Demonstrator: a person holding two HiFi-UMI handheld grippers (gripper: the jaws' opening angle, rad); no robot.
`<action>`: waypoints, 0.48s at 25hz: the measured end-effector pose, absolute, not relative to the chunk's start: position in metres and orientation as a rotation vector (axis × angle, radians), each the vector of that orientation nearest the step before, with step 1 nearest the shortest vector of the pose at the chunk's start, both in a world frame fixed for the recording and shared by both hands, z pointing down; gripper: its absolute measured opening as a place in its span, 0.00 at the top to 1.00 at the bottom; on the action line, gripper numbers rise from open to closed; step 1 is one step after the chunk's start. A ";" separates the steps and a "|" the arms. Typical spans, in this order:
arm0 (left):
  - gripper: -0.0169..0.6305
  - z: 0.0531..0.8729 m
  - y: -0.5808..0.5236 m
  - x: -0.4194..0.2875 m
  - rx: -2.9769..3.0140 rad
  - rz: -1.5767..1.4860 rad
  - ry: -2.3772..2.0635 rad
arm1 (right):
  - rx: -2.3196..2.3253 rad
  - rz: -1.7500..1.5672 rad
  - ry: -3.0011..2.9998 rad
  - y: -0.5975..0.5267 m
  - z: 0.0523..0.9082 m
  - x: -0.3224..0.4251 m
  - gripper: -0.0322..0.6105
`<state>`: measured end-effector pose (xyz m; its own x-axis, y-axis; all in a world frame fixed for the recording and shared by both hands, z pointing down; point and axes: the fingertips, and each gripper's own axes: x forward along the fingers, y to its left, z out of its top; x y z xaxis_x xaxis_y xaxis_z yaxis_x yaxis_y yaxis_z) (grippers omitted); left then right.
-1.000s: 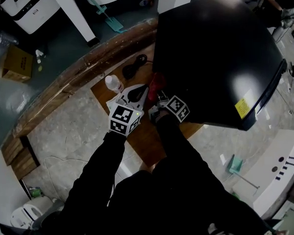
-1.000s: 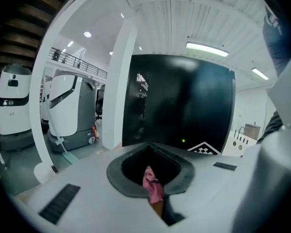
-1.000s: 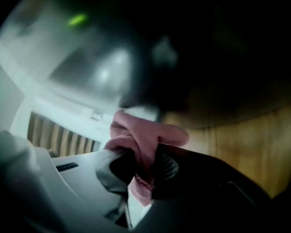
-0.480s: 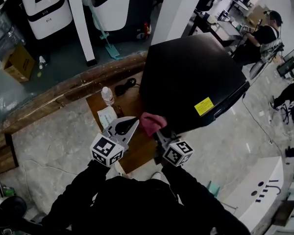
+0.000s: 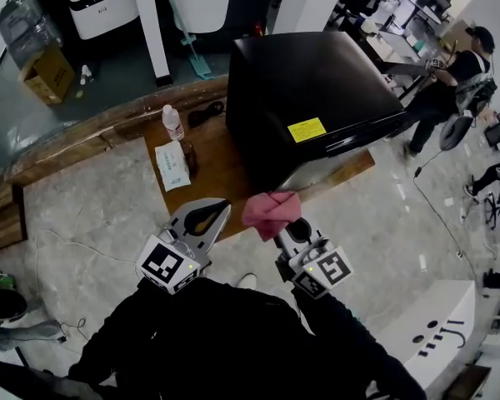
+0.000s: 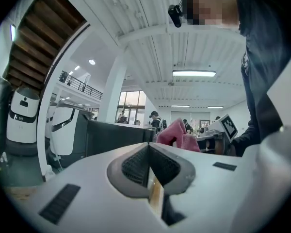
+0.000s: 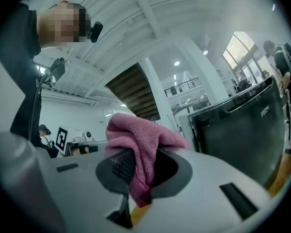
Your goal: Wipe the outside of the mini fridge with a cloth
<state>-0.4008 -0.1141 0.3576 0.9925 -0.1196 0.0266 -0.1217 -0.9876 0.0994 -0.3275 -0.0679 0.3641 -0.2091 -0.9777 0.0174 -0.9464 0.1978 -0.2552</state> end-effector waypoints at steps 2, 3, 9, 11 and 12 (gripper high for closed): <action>0.96 0.361 -0.086 -0.396 3.044 0.026 -0.211 | -1.873 -0.292 2.327 -0.041 0.363 -0.320 0.86; 0.96 0.362 -0.073 -0.396 3.044 0.025 -0.228 | -1.873 -0.277 2.337 -0.029 0.363 -0.318 0.87; 0.96 0.371 -0.021 -0.402 3.043 0.034 -0.302 | -1.806 -0.173 2.439 0.017 0.362 -0.325 0.87; 0.96 0.373 -0.012 -0.400 3.047 0.041 -0.326 | -1.769 -0.166 2.455 0.025 0.362 -0.324 0.87; 0.96 0.373 -0.007 -0.401 3.051 0.045 -0.336 | -1.754 -0.162 2.459 0.028 0.361 -0.324 0.87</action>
<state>-0.4006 -0.0071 0.3733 0.9757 -0.2161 0.0369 -0.2182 -0.9735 0.0684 -0.3239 0.0281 0.3609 -0.3229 -0.9459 -0.0324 -0.9335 0.3239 -0.1541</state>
